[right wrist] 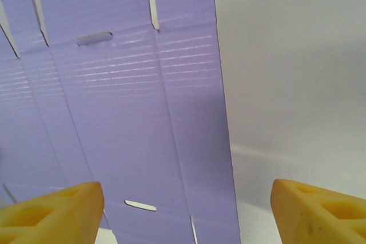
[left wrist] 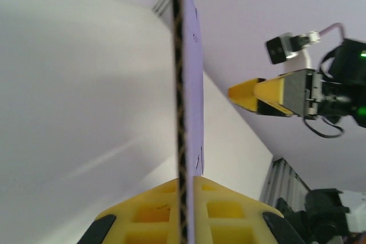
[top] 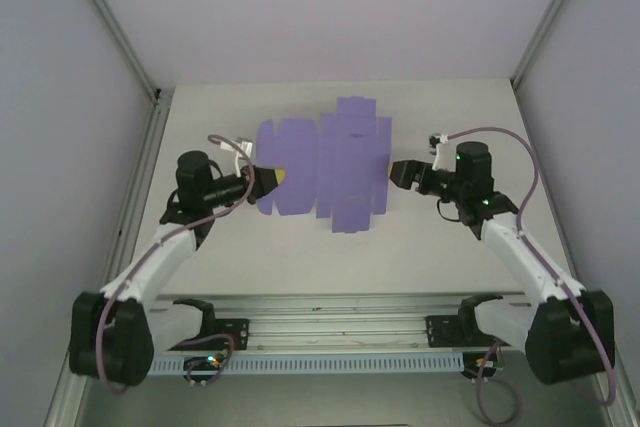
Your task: Assemble paper box
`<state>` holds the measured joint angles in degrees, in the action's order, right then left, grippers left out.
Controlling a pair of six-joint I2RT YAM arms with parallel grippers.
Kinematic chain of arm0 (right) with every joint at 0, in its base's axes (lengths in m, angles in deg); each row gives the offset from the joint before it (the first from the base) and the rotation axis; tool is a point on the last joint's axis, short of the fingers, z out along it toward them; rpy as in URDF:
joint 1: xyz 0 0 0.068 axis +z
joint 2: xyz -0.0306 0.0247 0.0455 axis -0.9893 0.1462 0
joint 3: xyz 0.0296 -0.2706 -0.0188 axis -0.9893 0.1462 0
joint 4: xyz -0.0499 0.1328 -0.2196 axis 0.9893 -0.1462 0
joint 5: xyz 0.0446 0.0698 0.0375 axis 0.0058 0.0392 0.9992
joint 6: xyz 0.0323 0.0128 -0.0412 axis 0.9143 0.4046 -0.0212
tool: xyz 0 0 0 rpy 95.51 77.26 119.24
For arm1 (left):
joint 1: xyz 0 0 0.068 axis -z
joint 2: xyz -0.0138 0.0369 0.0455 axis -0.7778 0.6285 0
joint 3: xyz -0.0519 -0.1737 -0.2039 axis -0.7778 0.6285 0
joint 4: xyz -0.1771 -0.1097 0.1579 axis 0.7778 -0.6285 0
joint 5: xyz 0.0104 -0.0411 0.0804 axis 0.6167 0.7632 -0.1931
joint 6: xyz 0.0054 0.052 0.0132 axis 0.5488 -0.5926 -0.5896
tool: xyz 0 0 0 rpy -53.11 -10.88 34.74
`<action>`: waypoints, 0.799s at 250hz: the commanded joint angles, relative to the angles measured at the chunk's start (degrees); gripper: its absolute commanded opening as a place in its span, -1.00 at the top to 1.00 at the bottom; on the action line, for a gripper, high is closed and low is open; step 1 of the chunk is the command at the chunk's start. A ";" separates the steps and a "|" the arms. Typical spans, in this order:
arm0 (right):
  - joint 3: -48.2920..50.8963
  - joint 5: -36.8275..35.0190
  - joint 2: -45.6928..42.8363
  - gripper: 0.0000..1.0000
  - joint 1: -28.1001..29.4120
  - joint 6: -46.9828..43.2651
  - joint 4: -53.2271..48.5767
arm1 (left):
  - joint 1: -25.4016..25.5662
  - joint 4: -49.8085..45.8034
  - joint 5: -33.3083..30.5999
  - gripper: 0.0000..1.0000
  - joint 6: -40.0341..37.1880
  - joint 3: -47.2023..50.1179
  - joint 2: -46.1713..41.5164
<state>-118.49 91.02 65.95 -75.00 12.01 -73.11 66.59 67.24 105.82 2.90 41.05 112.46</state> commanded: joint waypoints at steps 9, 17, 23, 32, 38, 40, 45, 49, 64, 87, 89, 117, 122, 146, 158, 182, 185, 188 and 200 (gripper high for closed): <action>2.74 13.46 -2.32 -0.56 -3.14 -2.49 5.05 | 1.58 3.61 2.96 1.00 2.61 1.68 -6.54; 2.97 15.39 -2.28 -0.53 -3.95 -0.96 6.63 | 1.69 3.84 2.30 1.00 3.55 1.78 -7.58; 3.05 17.03 -2.09 -0.49 -4.43 0.27 7.75 | 1.68 3.95 1.75 1.00 4.13 1.82 -8.32; 3.25 19.67 -1.72 -0.44 -4.70 1.64 9.59 | 1.70 4.04 0.56 1.00 4.71 2.01 -9.17; 3.49 21.17 -1.49 -0.41 -4.72 2.43 11.01 | 1.78 3.98 -0.69 1.00 5.18 2.23 -9.58; 3.54 21.72 -1.40 -0.40 -4.74 2.71 11.52 | 1.78 4.03 -1.09 1.00 5.33 2.33 -9.76; 3.91 23.02 -1.23 -0.37 -4.62 3.60 12.99 | 1.86 4.52 -2.04 1.00 5.77 2.66 -9.87; 4.30 24.20 -0.95 -0.33 -4.65 4.40 14.50 | 1.89 5.14 -2.47 1.00 6.07 2.88 -9.96; 5.73 27.80 -0.43 -0.15 -4.63 6.77 19.57 | 1.93 7.44 -2.67 1.00 7.38 3.53 -9.84; 7.39 30.11 -0.32 -0.06 -4.54 9.51 25.15 | 2.00 11.03 -2.64 1.00 9.36 4.12 -9.30; 7.48 30.28 -0.27 -0.06 -4.56 9.58 25.51 | 1.93 11.41 -2.65 1.00 9.56 4.18 -9.27; 6.97 30.30 -0.69 -0.14 -4.39 8.70 24.74 | 1.96 17.05 -0.89 1.00 12.17 4.94 -8.78; 6.63 29.62 -0.85 -0.14 -4.38 7.70 23.15 | 1.92 17.32 -0.70 1.00 12.42 4.85 -8.79; 4.99 26.69 -1.40 -0.11 -4.31 3.07 16.55 | 1.95 17.65 -0.14 1.00 13.22 4.80 -8.90; 4.41 26.70 -1.13 0.02 -4.32 2.74 15.81 | 2.02 18.72 -0.06 1.00 13.80 5.15 -9.09; 4.35 28.54 -0.42 0.20 -4.32 4.64 18.99 | 2.03 18.05 -1.22 1.00 13.96 5.82 -9.81; 4.35 28.79 -0.36 0.21 -4.31 4.89 19.38 | 2.00 18.09 -1.24 1.00 13.97 5.88 -9.88; 4.52 29.14 -0.30 0.21 -4.26 5.10 20.02 | 2.04 18.22 -1.25 1.00 13.95 5.97 -9.91; 4.77 29.41 -0.34 0.20 -4.13 5.91 22.21 | 2.13 19.25 -1.24 1.00 14.17 6.25 -9.87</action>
<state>-112.88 115.79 65.34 -79.90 16.91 -54.16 68.25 81.60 104.44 15.14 46.45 103.63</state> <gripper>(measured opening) 0.402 0.070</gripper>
